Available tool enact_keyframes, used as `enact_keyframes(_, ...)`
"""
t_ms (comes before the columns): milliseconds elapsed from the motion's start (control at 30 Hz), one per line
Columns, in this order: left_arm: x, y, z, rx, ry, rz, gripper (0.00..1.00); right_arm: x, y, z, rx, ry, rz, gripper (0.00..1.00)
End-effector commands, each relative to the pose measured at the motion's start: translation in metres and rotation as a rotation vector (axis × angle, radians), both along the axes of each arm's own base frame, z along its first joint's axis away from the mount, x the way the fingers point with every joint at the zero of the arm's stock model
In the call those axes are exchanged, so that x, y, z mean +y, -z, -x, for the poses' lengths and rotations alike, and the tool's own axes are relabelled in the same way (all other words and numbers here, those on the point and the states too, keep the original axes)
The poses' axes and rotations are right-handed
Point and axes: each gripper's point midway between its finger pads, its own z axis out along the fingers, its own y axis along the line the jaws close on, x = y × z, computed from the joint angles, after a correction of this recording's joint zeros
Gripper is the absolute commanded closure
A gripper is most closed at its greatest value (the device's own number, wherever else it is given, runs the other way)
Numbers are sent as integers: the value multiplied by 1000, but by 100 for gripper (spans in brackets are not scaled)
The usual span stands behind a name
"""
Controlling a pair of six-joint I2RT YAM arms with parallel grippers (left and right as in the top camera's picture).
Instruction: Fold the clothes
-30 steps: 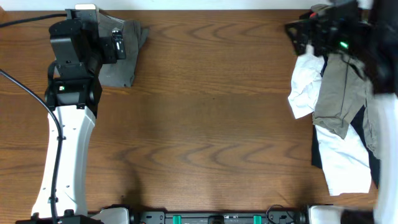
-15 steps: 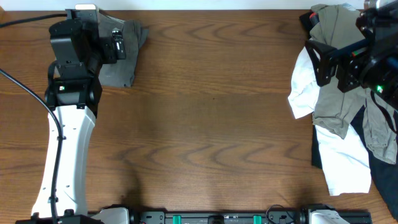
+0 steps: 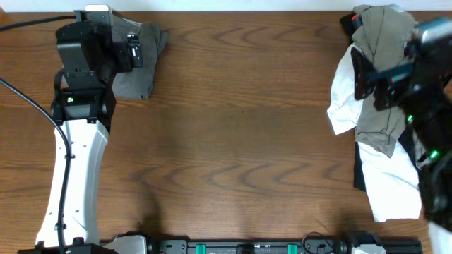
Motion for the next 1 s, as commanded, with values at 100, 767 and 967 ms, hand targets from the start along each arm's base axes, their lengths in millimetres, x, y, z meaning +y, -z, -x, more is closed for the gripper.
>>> enact_keyframes(100,1,-3,1,-5,1,-20,2,-7,68,18,-109,32,-21,1)
enact_keyframes(767,1,-3,1,-5,1,-20,2,-19,253,64,-125,96,-51,1)
enact_keyframes(967,1,-3,1,-5,1,-20,2,-24,274,64,-111,126,-48,1)
